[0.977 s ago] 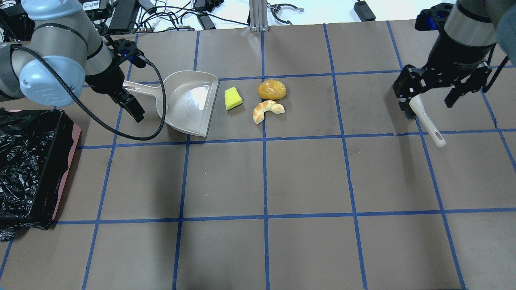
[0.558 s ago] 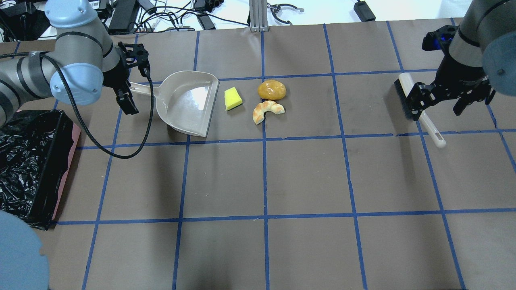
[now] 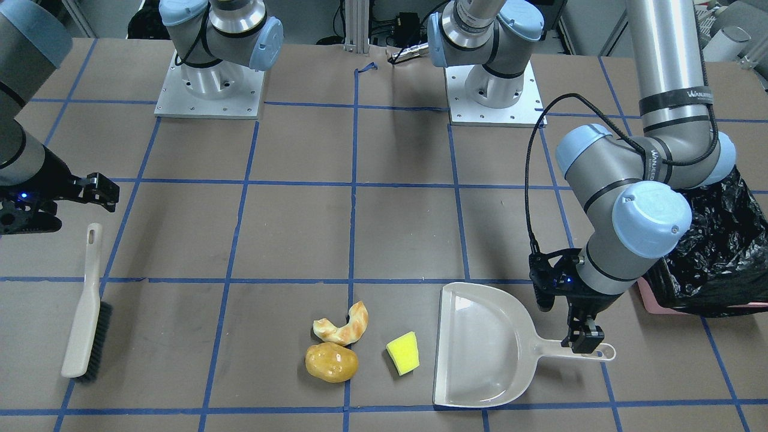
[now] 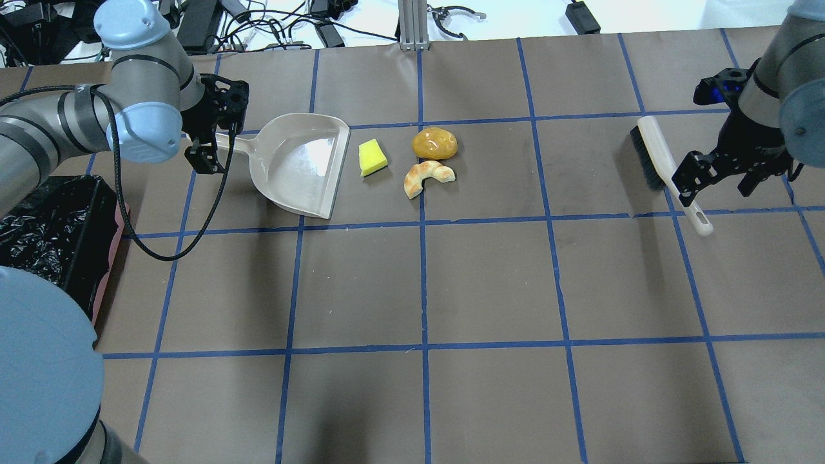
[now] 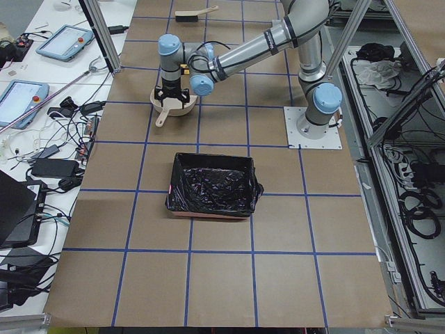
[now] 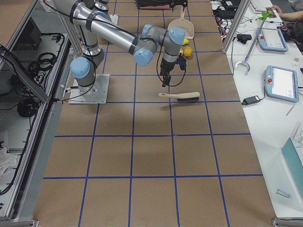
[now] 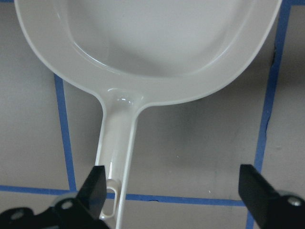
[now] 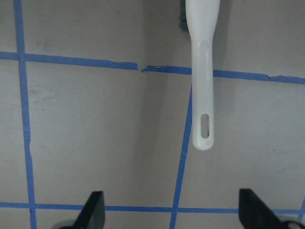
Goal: Sweep and dump trash into bin
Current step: 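Grasp the white dustpan handle with the left gripper while the right reaches for the brush, then close the right gripper on the white brush handle and lift the brush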
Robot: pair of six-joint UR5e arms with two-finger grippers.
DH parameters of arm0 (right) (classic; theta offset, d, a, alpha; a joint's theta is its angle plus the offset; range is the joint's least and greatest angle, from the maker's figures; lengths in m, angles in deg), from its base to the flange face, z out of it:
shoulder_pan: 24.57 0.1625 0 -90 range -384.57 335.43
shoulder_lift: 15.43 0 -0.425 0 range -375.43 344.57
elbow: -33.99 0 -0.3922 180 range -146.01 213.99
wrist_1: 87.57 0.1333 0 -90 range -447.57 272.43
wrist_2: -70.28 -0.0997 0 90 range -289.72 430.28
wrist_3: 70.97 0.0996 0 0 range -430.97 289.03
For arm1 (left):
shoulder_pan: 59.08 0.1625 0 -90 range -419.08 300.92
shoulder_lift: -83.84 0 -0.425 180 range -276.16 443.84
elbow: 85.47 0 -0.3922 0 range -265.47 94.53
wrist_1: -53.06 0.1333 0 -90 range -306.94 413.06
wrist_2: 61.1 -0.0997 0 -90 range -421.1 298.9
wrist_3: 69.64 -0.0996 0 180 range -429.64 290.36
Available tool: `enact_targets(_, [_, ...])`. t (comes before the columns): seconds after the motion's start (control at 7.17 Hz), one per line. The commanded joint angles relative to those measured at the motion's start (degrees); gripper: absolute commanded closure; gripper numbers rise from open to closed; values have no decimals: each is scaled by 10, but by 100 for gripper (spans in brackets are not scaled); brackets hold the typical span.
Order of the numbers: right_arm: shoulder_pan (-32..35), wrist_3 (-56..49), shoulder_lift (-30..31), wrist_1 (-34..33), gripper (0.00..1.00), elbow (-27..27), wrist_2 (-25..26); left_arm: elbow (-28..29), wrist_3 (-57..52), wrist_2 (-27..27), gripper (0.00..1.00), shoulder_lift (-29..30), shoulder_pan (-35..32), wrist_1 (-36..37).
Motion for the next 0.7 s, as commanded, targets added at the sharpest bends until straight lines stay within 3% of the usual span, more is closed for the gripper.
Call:
enact_targets(0.0, [-15, -40, -30, -60, 1, -20, -3, 18, -60, 5, 0, 16, 0, 23])
enact_targets(0.42, [-28, -61, -75, -125, 1, -50, -6, 31, -54, 4, 0, 37, 1, 19])
enact_targets(0.56, [-30, -61, -79, -127, 8, -50, -6, 32, -46, 2, 0, 45, 3, 18])
